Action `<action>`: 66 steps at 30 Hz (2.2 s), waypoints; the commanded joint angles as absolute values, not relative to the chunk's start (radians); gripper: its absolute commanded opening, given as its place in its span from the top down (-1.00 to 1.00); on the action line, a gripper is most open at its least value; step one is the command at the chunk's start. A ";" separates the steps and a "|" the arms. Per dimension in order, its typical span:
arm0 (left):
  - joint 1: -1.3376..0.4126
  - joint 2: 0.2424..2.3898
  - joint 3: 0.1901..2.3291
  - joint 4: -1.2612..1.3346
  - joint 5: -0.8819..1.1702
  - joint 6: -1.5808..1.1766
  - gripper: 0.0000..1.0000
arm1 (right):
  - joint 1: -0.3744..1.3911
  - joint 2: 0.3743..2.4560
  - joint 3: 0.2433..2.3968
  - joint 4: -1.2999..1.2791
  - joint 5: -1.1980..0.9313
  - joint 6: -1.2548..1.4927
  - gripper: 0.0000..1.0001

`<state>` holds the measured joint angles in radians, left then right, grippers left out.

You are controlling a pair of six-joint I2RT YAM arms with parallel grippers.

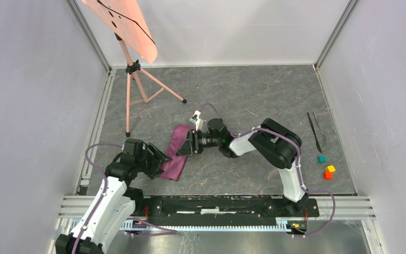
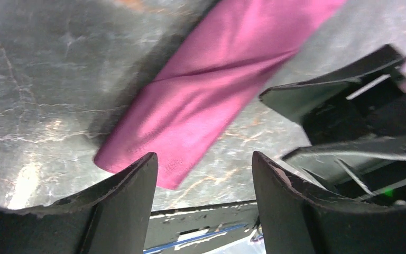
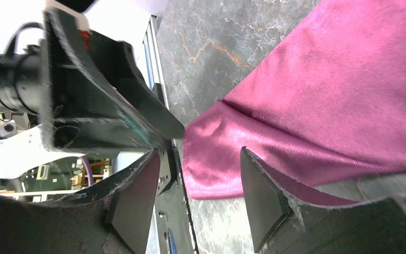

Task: Fold the napkin into a case and place the utensils inside
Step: Smooth out the smaller rectangle-folded napkin at the center of the board, then move the smaller rectangle folded napkin to the corner of the board, then pick up the fork from the corner of the board.

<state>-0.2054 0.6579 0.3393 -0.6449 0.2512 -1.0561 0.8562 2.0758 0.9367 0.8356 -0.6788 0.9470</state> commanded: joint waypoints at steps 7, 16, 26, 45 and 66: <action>-0.207 0.527 0.714 -0.739 0.250 -0.750 -0.60 | 0.734 1.859 0.869 0.506 -0.601 0.724 -0.31; -0.207 0.483 0.959 -0.842 0.228 -0.565 -0.70 | 0.692 1.998 0.981 0.449 -0.617 0.684 -0.18; -0.207 0.442 1.014 -0.875 0.204 -0.546 -0.76 | 0.786 2.158 1.144 0.475 -0.587 0.696 0.11; -0.207 0.451 0.991 -0.817 0.310 -0.497 -1.00 | 0.738 1.725 1.205 -0.282 0.042 0.093 -0.63; -0.207 0.550 0.960 -0.711 0.566 -0.554 -1.00 | -0.293 1.413 0.834 -0.329 0.529 0.232 -0.44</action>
<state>-0.2054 0.5373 0.9512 -0.7662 0.4950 -0.5526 -0.2470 1.4185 0.8490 -0.3466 0.4702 0.2295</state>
